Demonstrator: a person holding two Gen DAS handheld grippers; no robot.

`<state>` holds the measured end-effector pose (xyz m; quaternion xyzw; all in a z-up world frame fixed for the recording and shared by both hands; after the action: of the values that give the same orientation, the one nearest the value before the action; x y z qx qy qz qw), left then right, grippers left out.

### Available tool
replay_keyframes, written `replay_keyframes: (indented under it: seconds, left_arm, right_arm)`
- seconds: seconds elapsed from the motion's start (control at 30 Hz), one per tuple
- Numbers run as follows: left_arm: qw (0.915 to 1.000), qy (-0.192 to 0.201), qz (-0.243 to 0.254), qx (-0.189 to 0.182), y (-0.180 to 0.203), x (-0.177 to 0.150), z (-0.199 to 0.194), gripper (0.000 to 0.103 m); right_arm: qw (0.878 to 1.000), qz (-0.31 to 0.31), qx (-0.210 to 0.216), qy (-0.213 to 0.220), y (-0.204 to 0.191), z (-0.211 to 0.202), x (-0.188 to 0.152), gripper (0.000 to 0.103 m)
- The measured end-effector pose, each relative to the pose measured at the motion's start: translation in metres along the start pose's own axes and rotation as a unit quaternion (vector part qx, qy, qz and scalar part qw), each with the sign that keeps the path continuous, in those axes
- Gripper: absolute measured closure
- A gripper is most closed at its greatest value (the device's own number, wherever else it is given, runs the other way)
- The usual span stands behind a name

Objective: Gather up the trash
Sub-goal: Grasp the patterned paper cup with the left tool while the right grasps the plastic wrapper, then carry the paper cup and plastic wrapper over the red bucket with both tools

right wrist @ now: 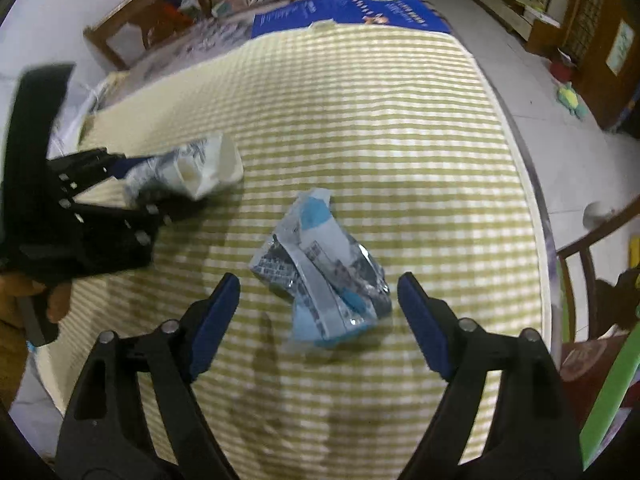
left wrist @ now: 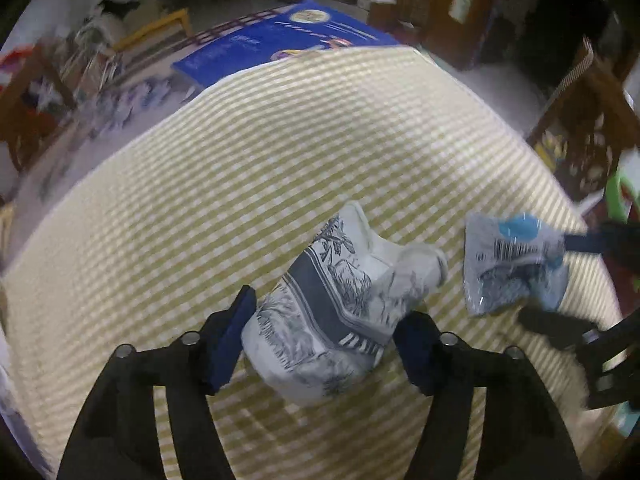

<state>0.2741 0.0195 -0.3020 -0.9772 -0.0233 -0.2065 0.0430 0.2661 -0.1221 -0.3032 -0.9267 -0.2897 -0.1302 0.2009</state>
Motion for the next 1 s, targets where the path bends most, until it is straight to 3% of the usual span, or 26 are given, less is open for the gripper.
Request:
replay_keyframes:
  seconds: [0.03,0.1,0.13,0.23,0.4,0.63,1.0]
  left_arm:
    - [0.9997,0.002,-0.023,-0.006,-0.004,-0.001,-0.003,0.048]
    - [0.9989,0.005,-0.047,-0.007,-0.009,-0.004,-0.007,0.051]
    - [0.9978,0.010,-0.065,-0.008,-0.011,-0.006,-0.013,0.051]
    - [0.9955,0.018,-0.092,-0.012,-0.011,-0.010,-0.028,0.051]
    - [0.9917,0.047,-0.119,-0.008,-0.003,-0.012,-0.063,0.051]
    - [0.9903,0.095,-0.101,-0.005,0.028,-0.011,-0.120,0.051]
    - [0.9820,0.175,-0.070,-0.014,0.073,0.005,-0.195,0.050]
  right_arm:
    - [1.000,0.002,-0.001,0.000,0.001,0.003,0.000,0.051]
    - [1.000,0.010,0.006,0.006,0.003,0.003,0.002,0.056]
    - [1.000,0.012,0.011,0.013,0.002,0.000,0.004,0.065]
    - [0.999,0.012,0.011,0.036,-0.003,-0.014,0.007,0.078]
    - [0.995,0.027,0.026,0.090,-0.014,-0.058,0.004,0.078]
    - [0.982,0.051,0.027,0.181,-0.024,-0.130,-0.013,0.078]
    - [0.959,0.059,-0.019,0.275,-0.019,-0.218,-0.045,0.078]
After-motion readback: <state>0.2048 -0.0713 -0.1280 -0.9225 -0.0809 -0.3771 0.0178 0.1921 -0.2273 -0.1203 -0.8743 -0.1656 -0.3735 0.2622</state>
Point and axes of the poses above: each gripper's, at about its wrist camera, not at the fingertips, and z roughly the way its jaws point, y to its right, x to its top, the point moved 8 cm from there along z, roughly the way its jaws point, and after that the axes turned 9 degrees about x, right-handed, at the moved point
